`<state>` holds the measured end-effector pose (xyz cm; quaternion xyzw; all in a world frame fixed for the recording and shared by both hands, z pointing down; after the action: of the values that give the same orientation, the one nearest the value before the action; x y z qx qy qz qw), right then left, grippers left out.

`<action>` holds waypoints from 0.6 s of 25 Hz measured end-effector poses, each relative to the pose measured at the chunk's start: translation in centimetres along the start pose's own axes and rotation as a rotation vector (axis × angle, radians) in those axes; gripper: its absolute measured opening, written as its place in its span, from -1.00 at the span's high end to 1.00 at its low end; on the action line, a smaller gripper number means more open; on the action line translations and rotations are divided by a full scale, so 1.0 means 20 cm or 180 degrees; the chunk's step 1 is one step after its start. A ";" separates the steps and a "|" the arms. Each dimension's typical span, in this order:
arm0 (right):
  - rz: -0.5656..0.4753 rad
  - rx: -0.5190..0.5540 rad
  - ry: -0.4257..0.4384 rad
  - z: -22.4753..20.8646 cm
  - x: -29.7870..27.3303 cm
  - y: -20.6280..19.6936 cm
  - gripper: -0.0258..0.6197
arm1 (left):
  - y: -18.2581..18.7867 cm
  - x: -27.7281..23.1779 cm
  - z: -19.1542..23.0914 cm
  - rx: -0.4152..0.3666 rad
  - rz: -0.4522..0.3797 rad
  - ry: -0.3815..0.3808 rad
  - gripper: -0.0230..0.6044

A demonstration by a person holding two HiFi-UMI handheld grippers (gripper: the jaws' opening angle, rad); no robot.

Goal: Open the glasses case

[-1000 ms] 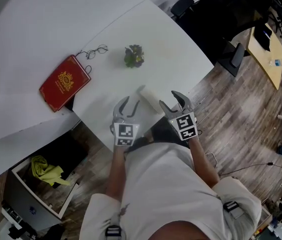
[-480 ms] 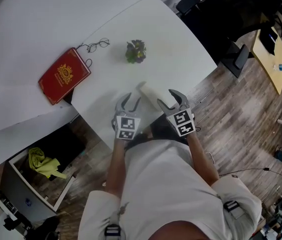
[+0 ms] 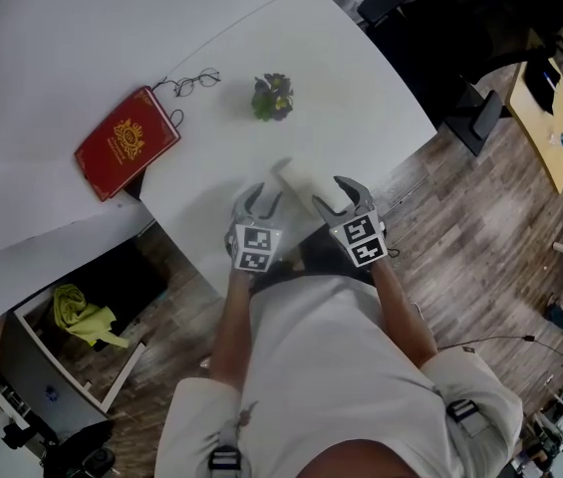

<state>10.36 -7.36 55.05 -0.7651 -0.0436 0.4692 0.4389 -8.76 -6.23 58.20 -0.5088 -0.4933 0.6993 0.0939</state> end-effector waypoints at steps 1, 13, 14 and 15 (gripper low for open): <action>0.0008 0.0000 0.0010 0.00 -0.01 0.00 0.12 | -0.01 -0.01 0.00 0.0008 0.0013 -0.0002 0.35; 0.0224 0.0053 0.0152 0.02 -0.08 -0.06 0.12 | -0.10 -0.09 -0.03 0.0054 0.0116 -0.0039 0.35; 0.0233 0.0060 0.0155 0.03 -0.08 -0.07 0.12 | -0.11 -0.09 -0.03 0.0056 0.0127 -0.0042 0.35; 0.0242 0.0066 0.0155 0.03 -0.09 -0.07 0.12 | -0.11 -0.10 -0.03 0.0053 0.0127 -0.0044 0.35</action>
<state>9.46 -6.89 57.18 -0.7729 0.0010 0.4671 0.4295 -8.19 -5.99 61.15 -0.5129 -0.4778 0.7086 0.0807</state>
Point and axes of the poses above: the fingertips, and each gripper's own axes: x backward along the fingers, z to its left, y out of its top, the point moved 9 cm from there along x, backward along the fingers, and after that the axes turned 5 degrees about -x, right-handed, at the moved point
